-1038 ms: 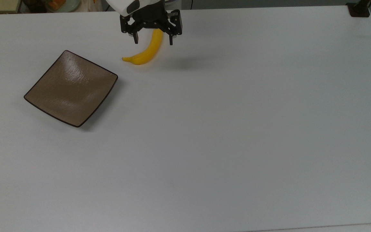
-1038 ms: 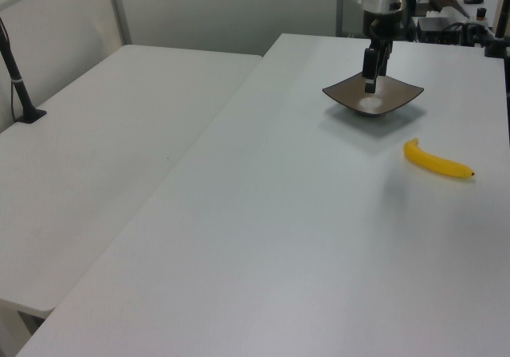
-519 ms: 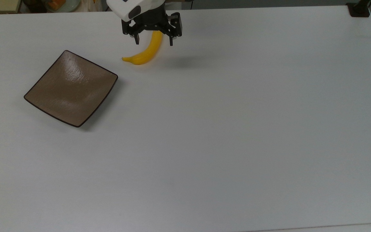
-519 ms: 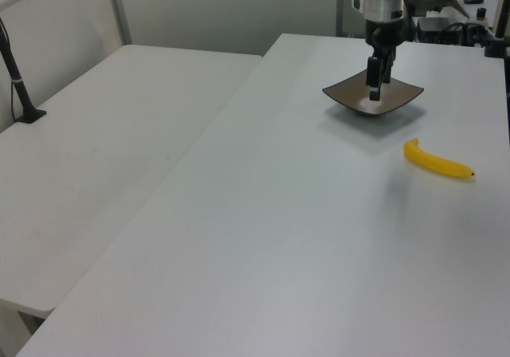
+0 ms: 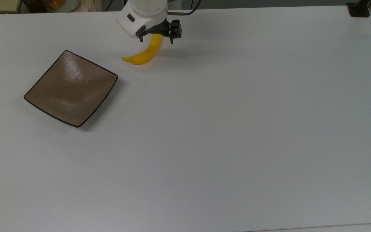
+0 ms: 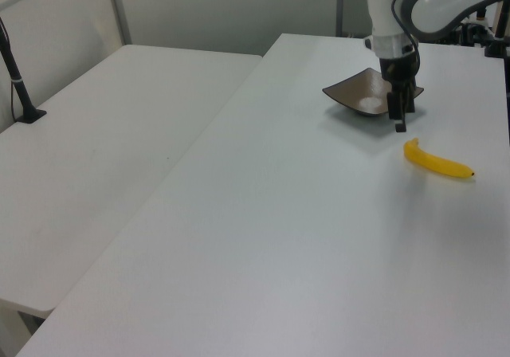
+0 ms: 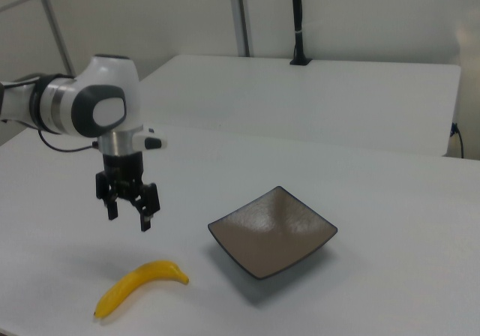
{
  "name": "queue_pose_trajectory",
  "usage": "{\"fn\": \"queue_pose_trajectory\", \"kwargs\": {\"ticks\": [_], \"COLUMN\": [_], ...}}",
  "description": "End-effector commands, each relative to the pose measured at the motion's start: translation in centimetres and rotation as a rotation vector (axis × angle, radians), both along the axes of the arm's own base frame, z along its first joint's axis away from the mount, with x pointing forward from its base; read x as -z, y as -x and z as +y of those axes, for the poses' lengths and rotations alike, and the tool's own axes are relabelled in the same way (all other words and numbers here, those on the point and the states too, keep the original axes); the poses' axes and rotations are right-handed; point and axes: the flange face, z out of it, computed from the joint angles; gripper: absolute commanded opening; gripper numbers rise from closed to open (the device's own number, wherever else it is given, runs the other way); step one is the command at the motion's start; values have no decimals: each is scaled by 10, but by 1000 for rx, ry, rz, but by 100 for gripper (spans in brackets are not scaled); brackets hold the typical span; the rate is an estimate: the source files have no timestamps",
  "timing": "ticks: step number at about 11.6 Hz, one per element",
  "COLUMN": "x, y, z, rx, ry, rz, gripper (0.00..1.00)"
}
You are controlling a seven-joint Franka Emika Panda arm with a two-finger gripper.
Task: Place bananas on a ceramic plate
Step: 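Close the gripper on the middle of the yellow banana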
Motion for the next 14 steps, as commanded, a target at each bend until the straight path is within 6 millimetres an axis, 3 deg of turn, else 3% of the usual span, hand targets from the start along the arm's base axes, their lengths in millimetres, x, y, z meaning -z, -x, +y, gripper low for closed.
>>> {"fn": "queue_pose_trajectory", "kwargs": {"ticks": [1,3,8,10,11,13,14], "x": [39,56,108,115,117,117,117], "y": [19,21,29,30,32,32,31], "z": [-4,-21,-23,-23,-24,-31,-31], "rx": [24,135,267,265,263,274,274], "ry": [15,22,54,56,56,54,52], "rz": [65,98,116,130,136,135,134], "gripper": [100,100,100,100,89,14,13]}}
